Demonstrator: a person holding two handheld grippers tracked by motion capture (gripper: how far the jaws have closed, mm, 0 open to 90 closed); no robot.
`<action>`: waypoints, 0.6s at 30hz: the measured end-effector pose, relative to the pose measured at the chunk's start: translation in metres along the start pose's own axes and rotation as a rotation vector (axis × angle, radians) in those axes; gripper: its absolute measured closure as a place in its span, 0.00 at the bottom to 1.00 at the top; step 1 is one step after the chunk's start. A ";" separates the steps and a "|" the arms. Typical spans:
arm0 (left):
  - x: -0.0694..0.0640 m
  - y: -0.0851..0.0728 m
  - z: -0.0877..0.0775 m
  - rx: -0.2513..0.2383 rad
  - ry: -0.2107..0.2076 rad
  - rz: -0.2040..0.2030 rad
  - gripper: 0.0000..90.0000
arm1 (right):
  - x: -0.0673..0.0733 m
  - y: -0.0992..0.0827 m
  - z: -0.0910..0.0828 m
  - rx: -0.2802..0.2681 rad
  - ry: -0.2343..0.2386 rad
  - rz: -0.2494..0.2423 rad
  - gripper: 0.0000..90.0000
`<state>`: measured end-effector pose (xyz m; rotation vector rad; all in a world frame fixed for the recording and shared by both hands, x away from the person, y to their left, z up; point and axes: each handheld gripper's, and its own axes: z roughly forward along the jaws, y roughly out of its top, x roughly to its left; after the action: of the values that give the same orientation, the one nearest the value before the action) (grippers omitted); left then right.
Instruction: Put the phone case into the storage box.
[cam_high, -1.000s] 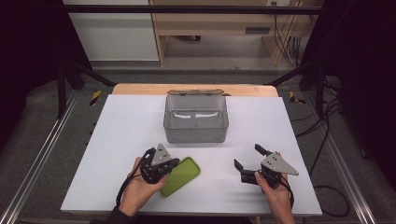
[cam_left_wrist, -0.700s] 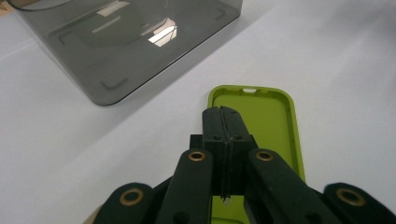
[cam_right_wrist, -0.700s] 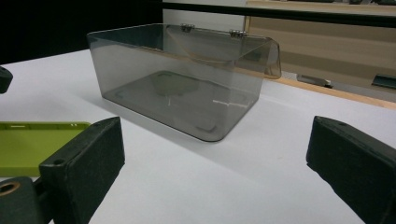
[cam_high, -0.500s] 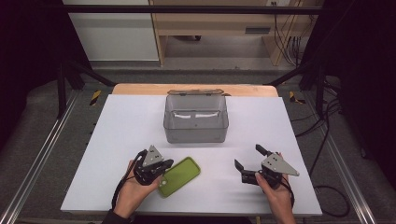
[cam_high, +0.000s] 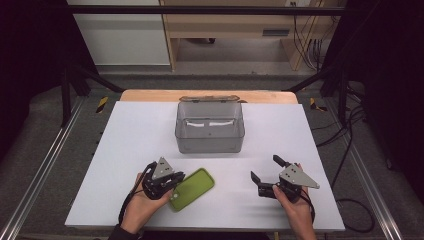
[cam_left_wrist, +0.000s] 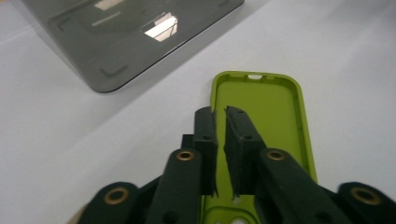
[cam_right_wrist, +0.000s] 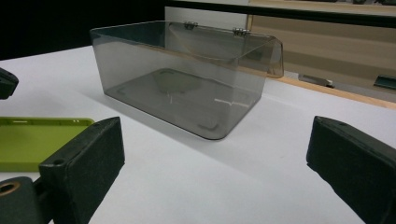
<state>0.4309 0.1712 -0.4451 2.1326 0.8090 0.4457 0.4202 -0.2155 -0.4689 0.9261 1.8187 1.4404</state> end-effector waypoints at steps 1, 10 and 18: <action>0.001 -0.001 0.000 -0.004 0.006 -0.003 0.88 | 0.000 0.000 0.000 0.003 0.000 -0.002 0.05; 0.005 -0.009 0.000 -0.031 0.067 -0.015 0.49 | 0.002 0.000 0.001 0.008 0.004 -0.013 0.05; 0.007 -0.015 0.003 -0.073 0.077 -0.048 0.13 | 0.002 0.000 0.001 0.014 0.006 -0.021 0.05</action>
<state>0.4318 0.1814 -0.4586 2.0353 0.8723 0.5271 0.4194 -0.2131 -0.4696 0.9073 1.8398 1.4205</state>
